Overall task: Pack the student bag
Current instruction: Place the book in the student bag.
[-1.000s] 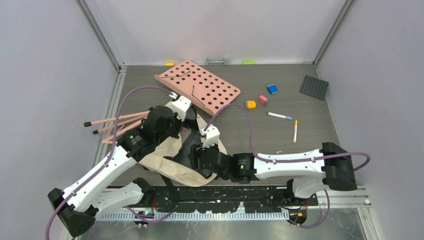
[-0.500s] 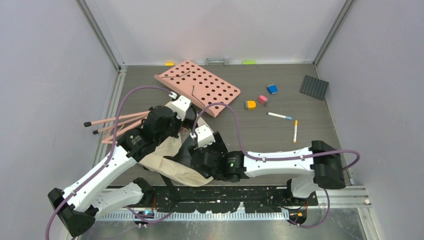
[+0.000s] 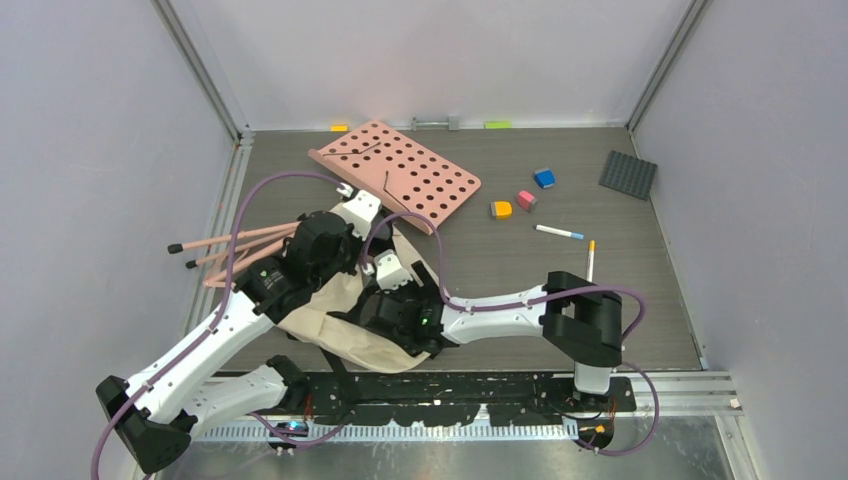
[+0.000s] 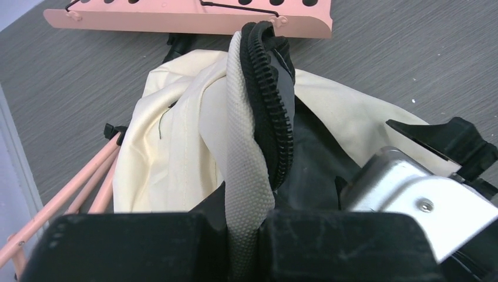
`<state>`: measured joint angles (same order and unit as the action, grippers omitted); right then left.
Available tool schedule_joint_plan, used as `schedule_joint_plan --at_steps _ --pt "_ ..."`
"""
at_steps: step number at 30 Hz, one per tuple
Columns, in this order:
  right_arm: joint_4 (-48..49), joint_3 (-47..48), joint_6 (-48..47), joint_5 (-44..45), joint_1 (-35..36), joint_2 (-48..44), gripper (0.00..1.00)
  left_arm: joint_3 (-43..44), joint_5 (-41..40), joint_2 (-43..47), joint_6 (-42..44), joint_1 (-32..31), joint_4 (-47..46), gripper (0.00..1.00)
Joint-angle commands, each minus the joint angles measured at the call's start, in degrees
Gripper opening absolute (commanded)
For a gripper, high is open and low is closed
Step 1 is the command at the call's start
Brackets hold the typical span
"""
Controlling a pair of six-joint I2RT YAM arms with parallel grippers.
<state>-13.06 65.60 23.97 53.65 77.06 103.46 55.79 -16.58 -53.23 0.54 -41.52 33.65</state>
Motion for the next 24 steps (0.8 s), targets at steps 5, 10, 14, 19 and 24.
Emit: schedule_joint_plan --at_steps 5,10,14,19,24 --pt "2.28 0.60 1.21 10.10 -1.15 2.07 0.82 0.46 -3.82 0.15 0.93 -0.06 -5.00 0.00" --pt "1.61 -3.59 5.13 11.09 -1.57 -4.92 0.52 0.37 -3.26 -0.31 1.16 -0.06 -4.92 0.00" --pt "2.17 -8.14 8.50 7.43 -3.65 -11.45 0.17 0.56 -0.75 -1.52 1.59 -0.26 -4.58 0.00" --pt "6.65 -17.03 12.99 -3.31 -8.18 -20.93 0.01 3.25 -1.22 -5.00 -0.10 -3.07 -0.10 0.00" --pt "8.52 -22.81 16.17 -10.38 -11.16 -30.37 0.01 3.49 -5.40 -7.63 -8.24 -8.65 6.13 0.00"
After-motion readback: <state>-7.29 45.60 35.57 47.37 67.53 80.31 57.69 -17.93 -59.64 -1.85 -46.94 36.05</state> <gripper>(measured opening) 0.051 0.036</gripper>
